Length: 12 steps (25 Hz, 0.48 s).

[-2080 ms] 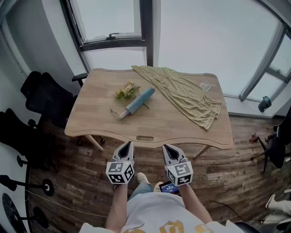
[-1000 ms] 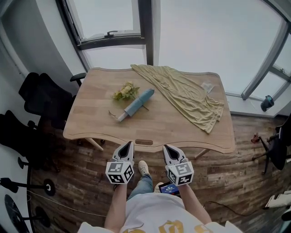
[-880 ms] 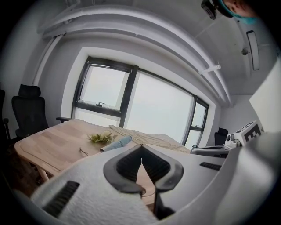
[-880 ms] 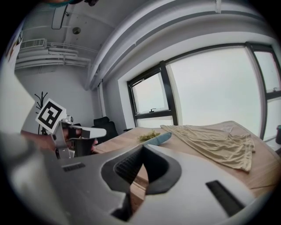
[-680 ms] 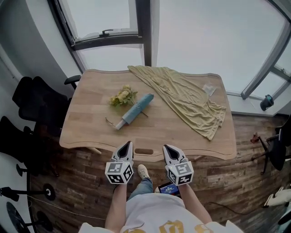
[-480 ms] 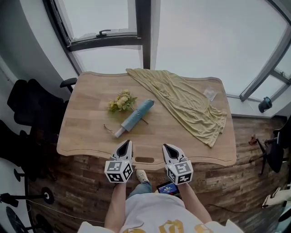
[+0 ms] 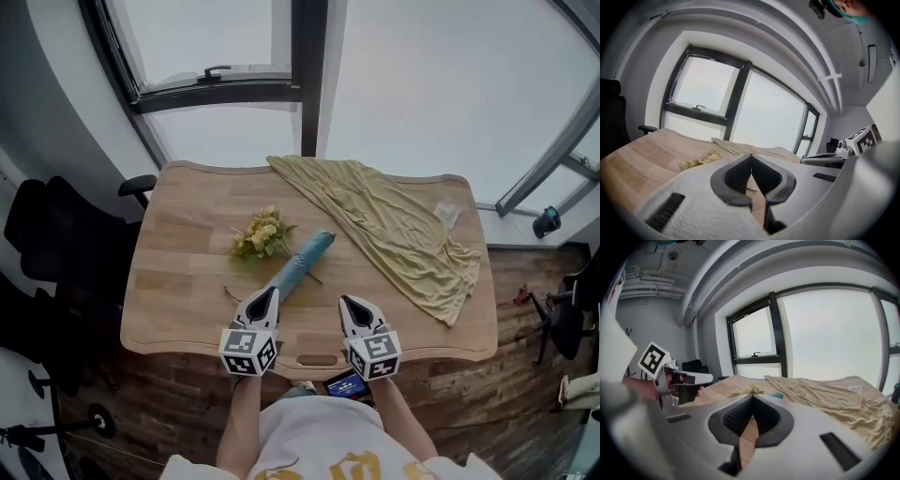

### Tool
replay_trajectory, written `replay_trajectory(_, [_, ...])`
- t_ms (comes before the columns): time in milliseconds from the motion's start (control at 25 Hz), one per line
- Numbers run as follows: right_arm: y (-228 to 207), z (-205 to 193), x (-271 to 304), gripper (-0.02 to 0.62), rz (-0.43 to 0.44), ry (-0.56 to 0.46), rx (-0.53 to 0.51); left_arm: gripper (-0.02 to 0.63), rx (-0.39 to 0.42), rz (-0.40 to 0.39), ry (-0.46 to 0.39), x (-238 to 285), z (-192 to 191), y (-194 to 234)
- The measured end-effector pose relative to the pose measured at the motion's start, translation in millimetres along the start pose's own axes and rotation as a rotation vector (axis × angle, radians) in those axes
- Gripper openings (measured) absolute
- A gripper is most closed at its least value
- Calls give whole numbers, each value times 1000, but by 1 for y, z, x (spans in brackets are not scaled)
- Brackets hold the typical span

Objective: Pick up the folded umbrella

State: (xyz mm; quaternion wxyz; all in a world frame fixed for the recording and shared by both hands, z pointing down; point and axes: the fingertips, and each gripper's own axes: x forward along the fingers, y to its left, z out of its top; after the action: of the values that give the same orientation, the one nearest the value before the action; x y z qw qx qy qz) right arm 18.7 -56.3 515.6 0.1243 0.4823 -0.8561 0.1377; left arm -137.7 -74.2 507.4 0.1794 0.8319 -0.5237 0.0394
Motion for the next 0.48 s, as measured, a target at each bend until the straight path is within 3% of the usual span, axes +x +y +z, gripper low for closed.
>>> replay_trajectory(160, [4,7,15,11,-17,-2,0,20,59,-64,7,11,9,6])
replay_trajectory(480, [2,14,25,11,-43,-4,8,20,107,-87,23,23,21,10])
